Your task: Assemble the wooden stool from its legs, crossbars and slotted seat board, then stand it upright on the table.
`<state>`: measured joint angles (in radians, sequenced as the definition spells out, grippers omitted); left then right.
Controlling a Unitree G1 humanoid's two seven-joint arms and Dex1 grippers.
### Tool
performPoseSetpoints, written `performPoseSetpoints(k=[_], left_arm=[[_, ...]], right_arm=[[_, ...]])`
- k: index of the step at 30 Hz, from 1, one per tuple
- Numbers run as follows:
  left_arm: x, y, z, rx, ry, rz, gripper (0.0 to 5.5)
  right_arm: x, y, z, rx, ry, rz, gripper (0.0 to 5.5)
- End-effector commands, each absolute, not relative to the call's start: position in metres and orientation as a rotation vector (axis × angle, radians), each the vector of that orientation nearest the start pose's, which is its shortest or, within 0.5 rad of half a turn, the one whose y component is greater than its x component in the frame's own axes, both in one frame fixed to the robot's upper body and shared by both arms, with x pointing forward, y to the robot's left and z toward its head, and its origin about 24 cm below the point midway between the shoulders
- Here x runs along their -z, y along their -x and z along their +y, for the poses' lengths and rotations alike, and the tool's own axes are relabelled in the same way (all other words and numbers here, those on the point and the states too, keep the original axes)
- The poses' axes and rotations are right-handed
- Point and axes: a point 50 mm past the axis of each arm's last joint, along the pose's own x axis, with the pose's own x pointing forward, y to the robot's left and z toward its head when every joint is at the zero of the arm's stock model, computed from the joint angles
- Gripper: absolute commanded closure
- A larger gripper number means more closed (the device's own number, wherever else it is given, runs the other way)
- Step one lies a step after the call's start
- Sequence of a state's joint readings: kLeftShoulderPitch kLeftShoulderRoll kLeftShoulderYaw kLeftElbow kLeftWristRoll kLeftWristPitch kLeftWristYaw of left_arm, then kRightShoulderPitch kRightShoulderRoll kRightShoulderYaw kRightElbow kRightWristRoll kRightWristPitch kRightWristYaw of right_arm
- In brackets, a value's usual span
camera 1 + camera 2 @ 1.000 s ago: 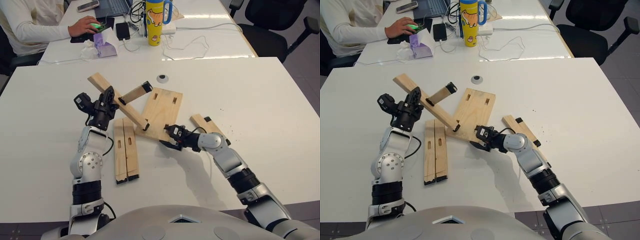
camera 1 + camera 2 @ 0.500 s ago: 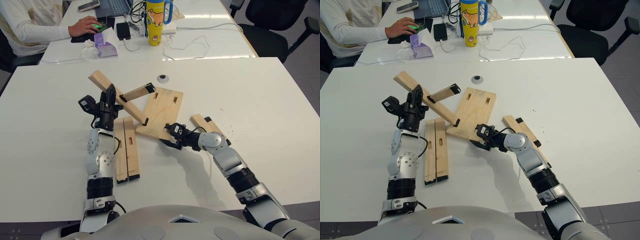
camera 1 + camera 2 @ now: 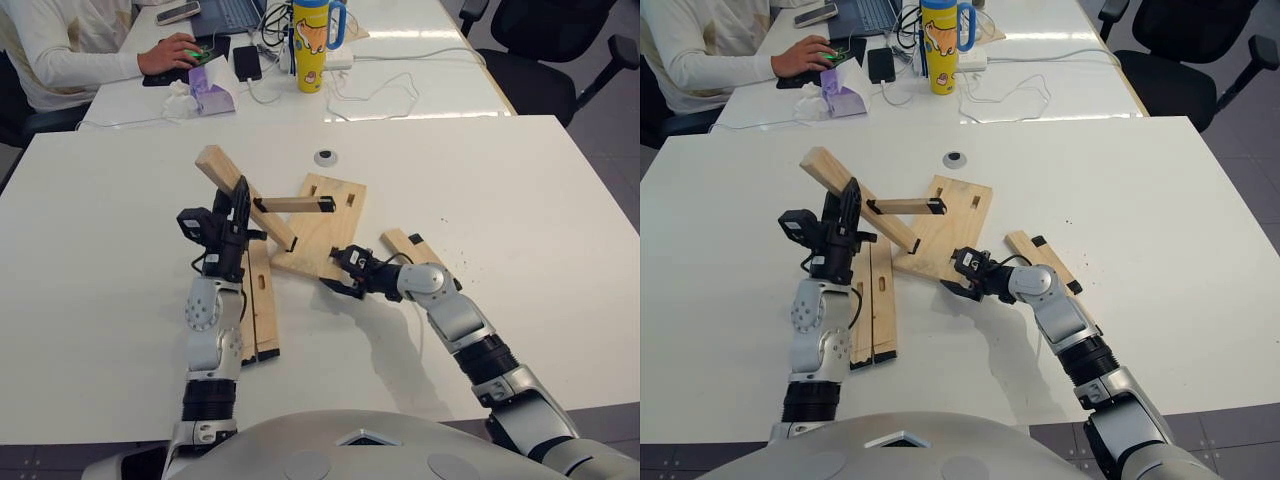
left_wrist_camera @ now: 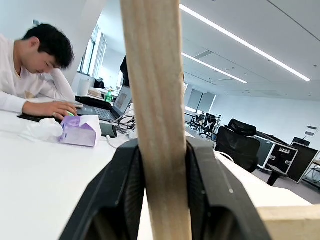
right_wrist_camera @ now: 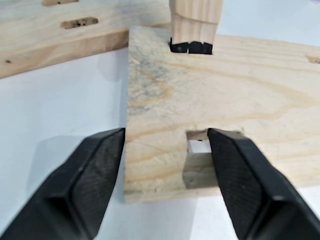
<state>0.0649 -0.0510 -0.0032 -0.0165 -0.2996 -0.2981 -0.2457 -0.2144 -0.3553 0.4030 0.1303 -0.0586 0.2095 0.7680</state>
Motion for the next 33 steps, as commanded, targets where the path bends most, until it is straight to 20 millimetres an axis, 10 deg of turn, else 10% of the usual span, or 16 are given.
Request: performPoseSetpoints(k=[1, 12, 20, 33], left_arm=[[-0.019, -0.219, 0.136, 0.198, 0.184, -0.087, 4.47], [-0.035, -0.229, 0.133, 0.227, 0.092, -0.144, 4.47], [-0.049, -0.231, 0.136, 0.213, 0.088, -0.188, 3.11], [-0.131, -0.238, 0.143, 0.154, 0.088, -0.473, 3.08]], right_arm=[[-0.019, -0.26, -0.113, -1.049, 0.446, 0.385, 2.49], [-0.022, -0.263, -0.112, -1.04, 0.439, 0.353, 2.49], [-0.021, -0.263, -0.112, -1.033, 0.431, 0.352, 2.49], [-0.023, -0.264, -0.114, -1.004, 0.411, 0.33, 2.49]])
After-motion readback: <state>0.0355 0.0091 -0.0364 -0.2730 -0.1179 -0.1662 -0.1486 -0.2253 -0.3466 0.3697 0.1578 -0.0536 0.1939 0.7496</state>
